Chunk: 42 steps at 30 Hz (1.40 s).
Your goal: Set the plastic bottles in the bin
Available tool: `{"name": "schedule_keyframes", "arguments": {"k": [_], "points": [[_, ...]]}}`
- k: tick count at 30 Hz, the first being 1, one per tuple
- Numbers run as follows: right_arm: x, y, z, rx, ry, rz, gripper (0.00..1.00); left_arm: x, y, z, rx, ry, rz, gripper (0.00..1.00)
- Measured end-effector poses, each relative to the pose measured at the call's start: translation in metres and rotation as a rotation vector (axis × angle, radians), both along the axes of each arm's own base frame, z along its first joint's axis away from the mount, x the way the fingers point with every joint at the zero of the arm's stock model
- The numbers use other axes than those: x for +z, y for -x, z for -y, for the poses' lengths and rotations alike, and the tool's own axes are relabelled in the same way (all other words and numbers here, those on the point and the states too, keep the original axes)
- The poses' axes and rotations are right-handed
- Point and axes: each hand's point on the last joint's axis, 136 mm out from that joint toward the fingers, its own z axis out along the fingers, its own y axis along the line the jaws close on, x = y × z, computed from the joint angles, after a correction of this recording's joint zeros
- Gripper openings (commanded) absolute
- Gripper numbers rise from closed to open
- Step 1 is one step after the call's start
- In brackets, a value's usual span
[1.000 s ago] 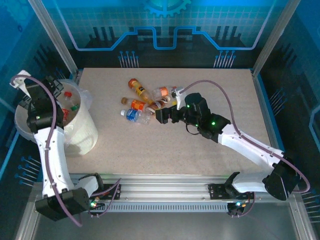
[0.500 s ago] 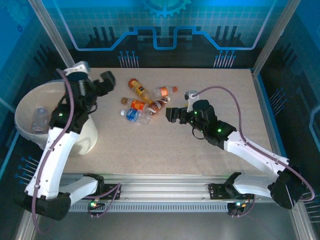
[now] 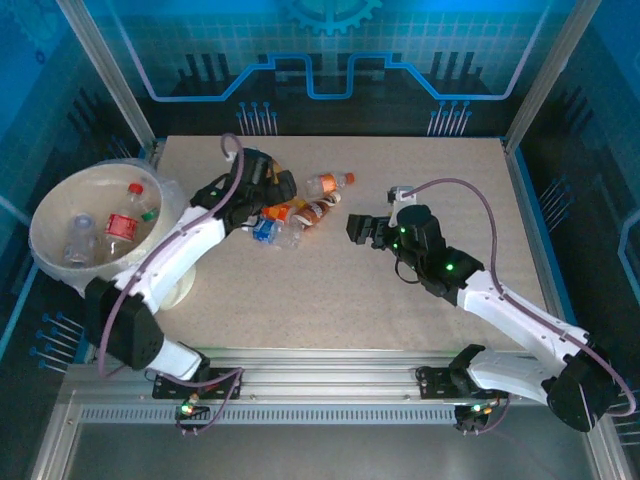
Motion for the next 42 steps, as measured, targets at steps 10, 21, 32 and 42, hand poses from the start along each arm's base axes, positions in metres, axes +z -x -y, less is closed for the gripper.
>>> {"name": "schedule_keyframes", "arguments": {"k": [10, 21, 32, 42], "points": [[-0.01, 0.008, 0.012, -0.03, 0.003, -0.017, 1.0, -0.087, 0.017, -0.012, 0.333, 0.202, -0.222, 0.9], [-0.011, 0.01, 0.021, -0.059, -0.006, -0.018, 1.0, -0.169, 0.017, -0.011, 0.529, 0.346, -0.391, 0.85], [-0.015, 0.013, 0.028, -0.078, 0.005, -0.027, 1.0, -0.195, 0.018, -0.008, 0.565, 0.376, -0.431, 0.67], [-0.016, 0.013, 0.02, -0.03, 0.016, -0.021, 1.0, -0.185, 0.028, -0.011, 0.408, 0.341, -0.337, 0.57]]}}
